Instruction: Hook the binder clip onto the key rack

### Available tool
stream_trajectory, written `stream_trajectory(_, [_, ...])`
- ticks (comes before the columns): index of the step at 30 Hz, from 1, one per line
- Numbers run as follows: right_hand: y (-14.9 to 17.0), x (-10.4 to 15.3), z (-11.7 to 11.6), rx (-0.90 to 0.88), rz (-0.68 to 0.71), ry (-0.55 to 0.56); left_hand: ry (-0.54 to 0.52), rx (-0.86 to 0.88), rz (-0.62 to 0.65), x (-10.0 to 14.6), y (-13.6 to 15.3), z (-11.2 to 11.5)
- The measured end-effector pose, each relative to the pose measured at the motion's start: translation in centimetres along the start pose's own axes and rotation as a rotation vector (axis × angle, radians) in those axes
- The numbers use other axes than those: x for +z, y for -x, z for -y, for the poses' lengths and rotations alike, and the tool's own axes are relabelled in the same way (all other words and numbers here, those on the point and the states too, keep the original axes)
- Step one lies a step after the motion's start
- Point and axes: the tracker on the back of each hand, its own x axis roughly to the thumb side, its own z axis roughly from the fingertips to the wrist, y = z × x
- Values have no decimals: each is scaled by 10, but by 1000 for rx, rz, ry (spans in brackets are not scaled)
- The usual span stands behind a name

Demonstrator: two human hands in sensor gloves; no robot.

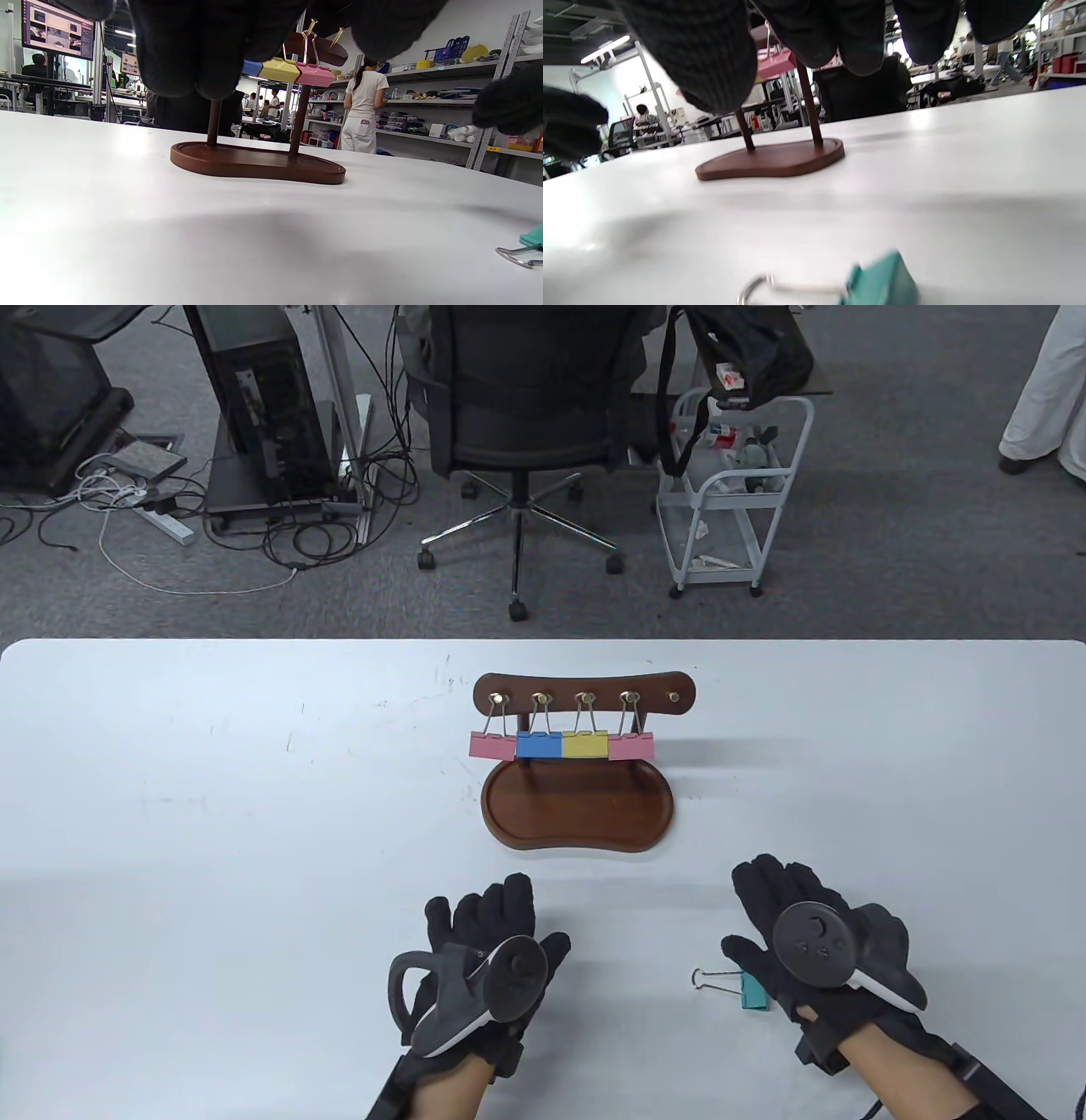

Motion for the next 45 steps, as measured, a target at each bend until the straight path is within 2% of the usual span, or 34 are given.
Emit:
stream_trajectory(9, [11,17,-30,23,44,-127,5,4,13,-1,-3,1])
stream_trajectory(18, [17,21,-53,39,52,-216,5,10,12,-1,-2,0])
stream_trajectory(45, [9,17,-59,149,83,-157,13,17,3,-1,-1,0])
